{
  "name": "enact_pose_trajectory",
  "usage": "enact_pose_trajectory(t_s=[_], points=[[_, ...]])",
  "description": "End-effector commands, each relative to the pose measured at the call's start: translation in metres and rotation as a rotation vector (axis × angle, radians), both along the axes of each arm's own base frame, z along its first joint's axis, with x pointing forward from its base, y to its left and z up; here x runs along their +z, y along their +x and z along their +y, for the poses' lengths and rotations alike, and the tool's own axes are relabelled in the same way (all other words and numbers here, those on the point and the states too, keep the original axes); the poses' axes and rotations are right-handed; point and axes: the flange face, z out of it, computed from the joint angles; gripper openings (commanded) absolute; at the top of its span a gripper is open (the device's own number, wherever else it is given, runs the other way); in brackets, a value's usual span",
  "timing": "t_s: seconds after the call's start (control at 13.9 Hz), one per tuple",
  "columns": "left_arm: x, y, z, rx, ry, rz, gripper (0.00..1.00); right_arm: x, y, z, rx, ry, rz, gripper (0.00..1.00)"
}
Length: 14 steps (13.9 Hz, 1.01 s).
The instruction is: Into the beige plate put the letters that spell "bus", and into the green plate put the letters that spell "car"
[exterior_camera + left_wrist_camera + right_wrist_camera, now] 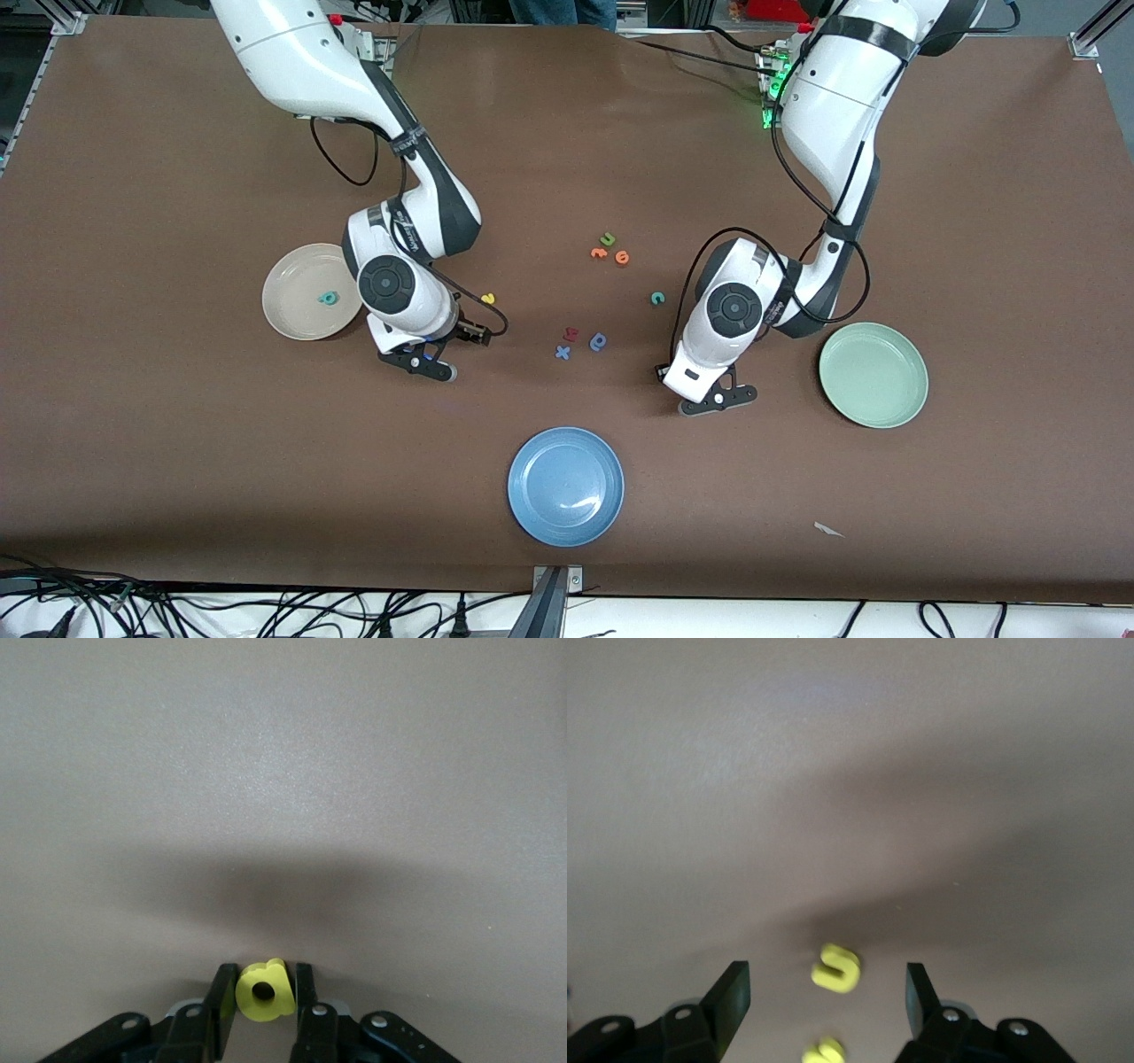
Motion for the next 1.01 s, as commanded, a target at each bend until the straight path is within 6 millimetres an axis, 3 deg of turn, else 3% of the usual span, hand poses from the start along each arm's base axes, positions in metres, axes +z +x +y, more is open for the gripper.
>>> enact_pose_trajectory(t_s=[0.0,0.14,0.43,0.58,0.79,0.94], points=[[-0.005,-0.001,-0.003,0.0,0.028,0.0,0.25,-0.017,-0.009,0.029,-0.109,-0.012,-0.016,0.75],[0.003,0.004,0.002,0.001,0.024,-0.012,0.24,-0.026,-0.012,0.022,-0.121,-0.028,-0.002,0.73],[0.038,0.034,0.044,-0.051,0.055,0.049,0.22,-0.031,-0.014,0.008,-0.132,-0.051,0.01,0.73],[0.052,0.048,0.084,-0.106,0.052,0.064,0.22,-0.03,-0.013,0.006,-0.134,-0.054,0.01,0.7],[0.074,0.056,0.148,-0.219,0.054,0.112,0.19,-0.037,-0.019,0.009,-0.13,-0.062,0.022,0.46],[0.089,0.056,0.2,-0.304,0.045,0.134,0.19,-0.04,-0.022,0.008,-0.129,-0.067,0.03,0.36]])
